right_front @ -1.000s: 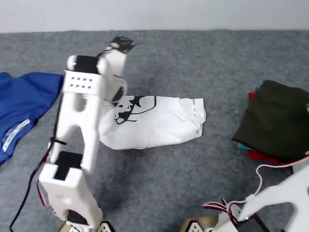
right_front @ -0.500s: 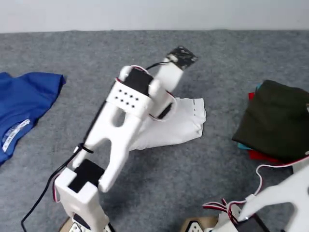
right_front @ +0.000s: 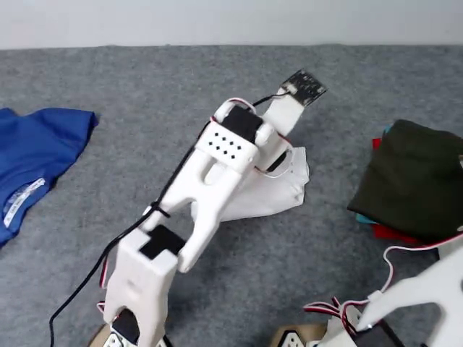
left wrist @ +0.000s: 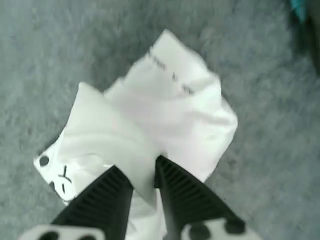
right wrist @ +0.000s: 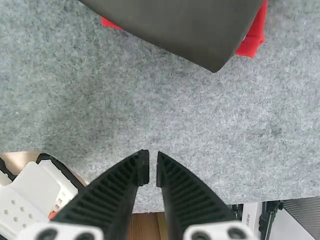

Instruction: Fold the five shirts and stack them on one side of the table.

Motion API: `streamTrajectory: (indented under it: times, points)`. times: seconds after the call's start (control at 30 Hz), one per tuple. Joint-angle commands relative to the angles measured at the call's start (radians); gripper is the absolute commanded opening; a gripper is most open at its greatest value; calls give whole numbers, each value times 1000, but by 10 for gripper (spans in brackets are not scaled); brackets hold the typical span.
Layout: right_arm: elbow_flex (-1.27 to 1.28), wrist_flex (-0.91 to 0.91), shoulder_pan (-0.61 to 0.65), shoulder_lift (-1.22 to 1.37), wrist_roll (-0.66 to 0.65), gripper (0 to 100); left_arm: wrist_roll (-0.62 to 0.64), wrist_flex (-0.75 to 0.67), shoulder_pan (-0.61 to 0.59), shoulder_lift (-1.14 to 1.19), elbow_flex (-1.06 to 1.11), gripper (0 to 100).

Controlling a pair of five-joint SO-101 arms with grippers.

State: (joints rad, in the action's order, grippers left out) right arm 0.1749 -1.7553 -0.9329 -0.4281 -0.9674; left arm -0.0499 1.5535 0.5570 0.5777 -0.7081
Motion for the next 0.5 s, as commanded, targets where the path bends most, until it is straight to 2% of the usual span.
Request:
streamTrajectory:
  times: [0.0,0.23,0.4,0.47]
  points:
    - [-6,-28,-7,-31,-5,43,6,51,43,49,-208,14]
    - [-6,-31,-8,-35,-5,43,2,97,86,258,-447,23]
    - [-6,-33,-10,-39,-5,43,6,199,91,345,-573,190]
    - [-6,-33,-10,-39,-5,43,8,204,77,339,-599,206]
